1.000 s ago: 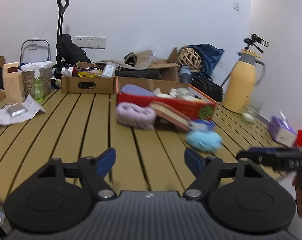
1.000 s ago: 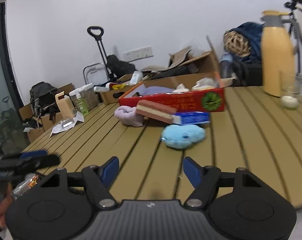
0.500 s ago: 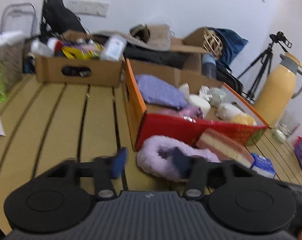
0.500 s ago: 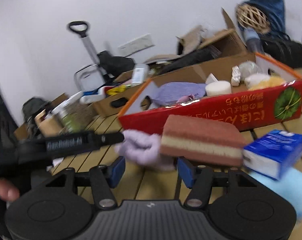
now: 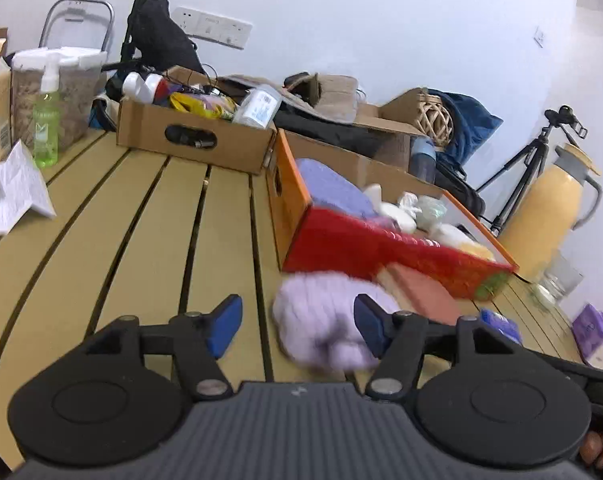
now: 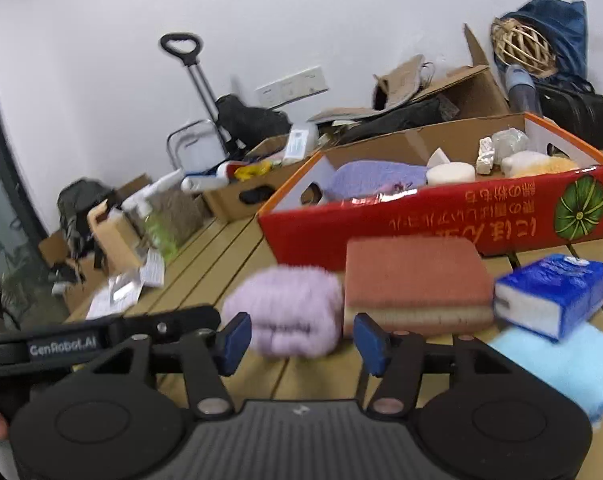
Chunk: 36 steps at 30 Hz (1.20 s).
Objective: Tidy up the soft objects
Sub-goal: 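Close both grippers together on the lavender fuzzy headband, then carry the lavender headband into the box and open both grippers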
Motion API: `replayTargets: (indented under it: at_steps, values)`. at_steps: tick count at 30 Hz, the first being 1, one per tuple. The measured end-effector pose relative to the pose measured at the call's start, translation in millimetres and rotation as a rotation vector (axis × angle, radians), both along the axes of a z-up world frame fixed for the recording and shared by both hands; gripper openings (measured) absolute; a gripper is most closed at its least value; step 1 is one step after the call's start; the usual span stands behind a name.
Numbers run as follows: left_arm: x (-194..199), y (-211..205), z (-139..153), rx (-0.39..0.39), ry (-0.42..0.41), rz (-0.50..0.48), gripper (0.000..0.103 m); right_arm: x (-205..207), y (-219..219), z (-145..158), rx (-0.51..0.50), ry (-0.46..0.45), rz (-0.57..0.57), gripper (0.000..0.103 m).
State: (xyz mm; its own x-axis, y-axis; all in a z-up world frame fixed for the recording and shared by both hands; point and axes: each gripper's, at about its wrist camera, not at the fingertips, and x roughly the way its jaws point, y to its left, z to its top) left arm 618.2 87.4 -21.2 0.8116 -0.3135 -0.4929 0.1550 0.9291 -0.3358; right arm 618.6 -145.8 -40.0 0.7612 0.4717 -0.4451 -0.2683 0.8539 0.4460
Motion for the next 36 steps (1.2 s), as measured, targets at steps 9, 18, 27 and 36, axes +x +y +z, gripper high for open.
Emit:
replayTargets:
  at_steps: [9, 18, 27, 36]
  values:
    - [17.7, 7.7, -21.6, -0.108, 0.136, 0.009, 0.028, 21.2, 9.1, -23.8, 0.078, 0.095, -0.096, 0.011]
    - [-95.5, -3.4, 39.2, -0.151, -0.025, -0.017, 0.025, -61.8, -5.5, 23.8, 0.083, -0.019, -0.009, 0.007]
    - [-212.4, -39.2, 66.9, -0.144, -0.143, -0.054, 0.025, -188.2, -37.1, 69.3, 0.023, -0.202, 0.010, 0.007]
    - [-270.9, -69.1, 89.8, -0.098, -0.225, -0.074, 0.025, -258.4, -69.8, 86.4, 0.032, -0.280, -0.001, 0.007]
